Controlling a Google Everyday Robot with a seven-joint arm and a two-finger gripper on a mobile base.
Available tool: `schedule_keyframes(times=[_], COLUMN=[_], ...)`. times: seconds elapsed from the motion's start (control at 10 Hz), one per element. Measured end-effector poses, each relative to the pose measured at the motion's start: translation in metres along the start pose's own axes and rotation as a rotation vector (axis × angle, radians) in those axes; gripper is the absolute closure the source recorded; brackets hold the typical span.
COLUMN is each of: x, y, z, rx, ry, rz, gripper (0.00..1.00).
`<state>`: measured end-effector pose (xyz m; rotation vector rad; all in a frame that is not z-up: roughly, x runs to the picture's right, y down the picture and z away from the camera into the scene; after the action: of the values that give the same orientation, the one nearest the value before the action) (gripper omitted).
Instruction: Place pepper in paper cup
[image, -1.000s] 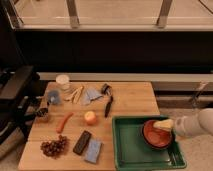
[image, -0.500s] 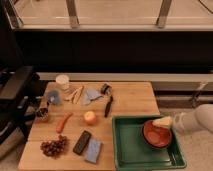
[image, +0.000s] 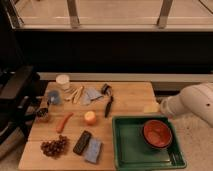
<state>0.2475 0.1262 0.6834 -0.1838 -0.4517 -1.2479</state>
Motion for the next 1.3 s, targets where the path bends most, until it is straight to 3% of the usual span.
schedule_keyframes(times=[0.2, 0.5, 1.0, 1.3], x=[-0.008, -0.029, -0.029, -0.026], y=[-0.054, -0.111, -0.114, -0.153], z=[0.015, 0.032, 0.032, 0.038], rx=[0.044, 0.154, 0.159, 0.216], ry=[-0.015, -0.091, -0.083, -0.017], rz=[-0.097, -0.222, -0.230, -0.272], gripper=[0.20, 0.20, 0.20, 0.20])
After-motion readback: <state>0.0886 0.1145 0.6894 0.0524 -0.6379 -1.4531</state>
